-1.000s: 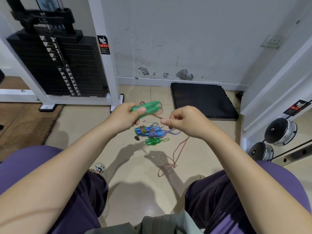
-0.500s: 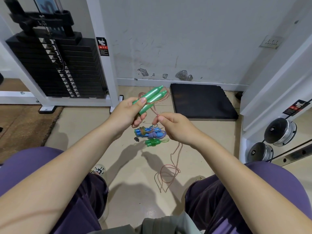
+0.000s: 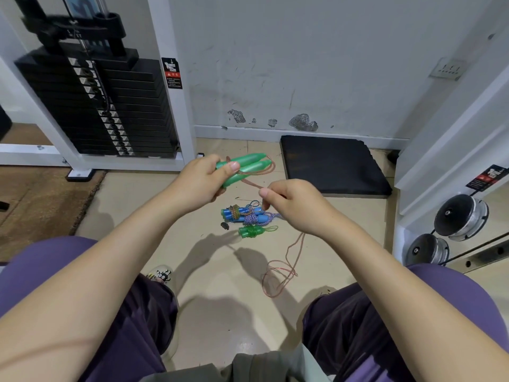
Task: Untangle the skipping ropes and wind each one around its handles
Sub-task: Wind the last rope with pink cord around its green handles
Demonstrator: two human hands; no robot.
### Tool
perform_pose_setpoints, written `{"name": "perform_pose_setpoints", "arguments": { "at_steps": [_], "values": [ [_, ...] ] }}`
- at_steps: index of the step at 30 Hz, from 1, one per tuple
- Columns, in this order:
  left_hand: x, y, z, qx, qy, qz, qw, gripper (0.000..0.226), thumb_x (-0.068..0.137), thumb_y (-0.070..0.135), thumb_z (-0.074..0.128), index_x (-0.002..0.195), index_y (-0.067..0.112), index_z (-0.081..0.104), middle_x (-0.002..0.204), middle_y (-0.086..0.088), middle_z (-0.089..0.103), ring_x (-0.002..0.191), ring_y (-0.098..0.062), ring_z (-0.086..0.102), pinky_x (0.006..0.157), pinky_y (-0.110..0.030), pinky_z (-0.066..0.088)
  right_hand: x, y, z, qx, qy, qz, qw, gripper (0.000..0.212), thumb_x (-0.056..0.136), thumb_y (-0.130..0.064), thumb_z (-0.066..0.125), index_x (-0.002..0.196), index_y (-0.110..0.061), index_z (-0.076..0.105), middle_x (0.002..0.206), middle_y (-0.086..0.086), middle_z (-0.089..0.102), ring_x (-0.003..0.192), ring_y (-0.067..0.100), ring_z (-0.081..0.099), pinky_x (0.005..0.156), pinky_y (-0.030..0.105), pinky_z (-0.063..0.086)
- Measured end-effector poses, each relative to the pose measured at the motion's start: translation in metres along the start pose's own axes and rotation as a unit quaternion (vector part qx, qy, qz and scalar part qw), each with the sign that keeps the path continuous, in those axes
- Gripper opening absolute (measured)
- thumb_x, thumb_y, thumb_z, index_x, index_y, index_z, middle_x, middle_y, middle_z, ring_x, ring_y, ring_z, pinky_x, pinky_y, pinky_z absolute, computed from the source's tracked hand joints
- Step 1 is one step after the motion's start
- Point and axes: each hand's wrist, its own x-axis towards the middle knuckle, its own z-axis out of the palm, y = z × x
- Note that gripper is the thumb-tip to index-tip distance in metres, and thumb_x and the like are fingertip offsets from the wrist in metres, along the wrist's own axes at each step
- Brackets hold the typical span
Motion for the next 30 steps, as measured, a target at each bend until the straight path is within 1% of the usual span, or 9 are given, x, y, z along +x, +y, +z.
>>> {"name": "perform_pose_setpoints", "arguments": {
  "at_steps": [4,7,10,13,16,18,20,25,30],
  "values": [
    [0.001,-0.004,0.013,0.015,0.013,-0.007,1.000,0.032,0.099,0.040,0.052,0.078,0.016,0.052,0.059,-0.003,0.059,0.054,-0.021,0.052,0.062,-0.035,0.044,-0.007,-0.012,0.009,-0.042,-0.037,-0.050,0.997,0.038,0.100,-0.037,0.050,0.075,-0.012,0.064,0.059,-0.004,0.049,0.056,0.008,0.044,0.057,0.033,0.032],
    [0.002,-0.012,0.018,0.087,0.015,-0.004,0.996,0.032,0.096,0.040,0.057,0.089,0.009,0.060,0.070,-0.009,0.062,0.069,-0.030,0.054,0.070,-0.041,0.047,-0.012,-0.016,0.009,0.006,-0.013,-0.090,0.996,0.035,0.098,-0.033,0.055,0.075,-0.009,0.064,0.060,-0.002,0.054,0.057,0.011,0.046,0.059,0.035,0.034],
    [-0.003,-0.011,0.017,0.056,-0.080,0.017,0.995,0.018,0.094,0.036,0.062,0.087,0.020,0.062,0.063,0.000,0.055,0.061,-0.022,0.049,0.061,-0.033,0.042,-0.009,-0.008,-0.006,0.034,0.074,-0.104,0.991,0.030,0.096,-0.030,0.059,0.076,-0.009,0.068,0.064,0.001,0.060,0.063,0.018,0.053,0.061,0.035,0.042],
    [-0.013,0.005,0.020,-0.014,-0.178,0.059,0.982,0.015,0.096,0.030,0.060,0.083,0.021,0.060,0.059,-0.003,0.051,0.046,-0.010,0.044,0.051,-0.022,0.039,-0.001,0.008,-0.016,0.101,0.152,-0.075,0.980,0.025,0.094,-0.025,0.062,0.077,-0.008,0.069,0.073,0.007,0.062,0.070,0.018,0.054,0.067,0.034,0.043],
    [-0.021,0.018,0.022,-0.063,-0.240,0.082,0.965,0.017,0.098,0.027,0.057,0.082,0.020,0.058,0.059,-0.009,0.053,0.041,-0.010,0.042,0.044,-0.020,0.036,0.003,0.014,-0.008,0.147,0.133,-0.036,0.980,0.026,0.097,-0.023,0.058,0.078,-0.007,0.064,0.071,0.007,0.060,0.067,0.015,0.050,0.065,0.032,0.040],
    [-0.023,0.018,0.022,-0.078,-0.263,0.087,0.958,0.019,0.099,0.031,0.056,0.081,0.024,0.058,0.059,-0.010,0.055,0.044,-0.017,0.042,0.044,-0.022,0.035,0.003,0.013,-0.001,0.159,0.112,-0.024,0.981,0.026,0.098,-0.023,0.055,0.078,-0.008,0.060,0.065,0.001,0.056,0.064,0.011,0.047,0.063,0.030,0.039],
    [-0.024,0.016,0.023,-0.090,-0.273,0.077,0.955,0.020,0.095,0.037,0.055,0.082,0.022,0.057,0.060,-0.007,0.056,0.046,-0.020,0.044,0.046,-0.025,0.035,0.003,0.012,0.003,0.149,0.117,-0.022,0.982,0.025,0.099,-0.024,0.054,0.078,-0.010,0.059,0.063,-0.002,0.051,0.063,0.013,0.046,0.063,0.033,0.039],
    [-0.028,0.020,0.028,-0.144,-0.292,0.049,0.944,0.023,0.104,0.026,0.046,0.085,0.013,0.049,0.073,-0.010,0.061,0.047,-0.018,0.045,0.047,-0.027,0.038,0.003,0.008,0.004,0.081,0.167,-0.028,0.982,0.023,0.099,-0.027,0.054,0.078,-0.017,0.056,0.060,-0.005,0.049,0.065,0.021,0.048,0.061,0.036,0.040],
    [-0.030,0.023,0.023,-0.145,-0.300,0.006,0.943,0.035,0.102,0.042,0.042,0.092,0.010,0.051,0.069,-0.009,0.063,0.045,-0.017,0.045,0.045,-0.026,0.035,0.005,0.005,0.008,0.060,0.204,-0.040,0.976,0.021,0.098,-0.026,0.054,0.081,-0.015,0.059,0.056,-0.006,0.045,0.063,0.025,0.047,0.060,0.041,0.042]
  ]
}}
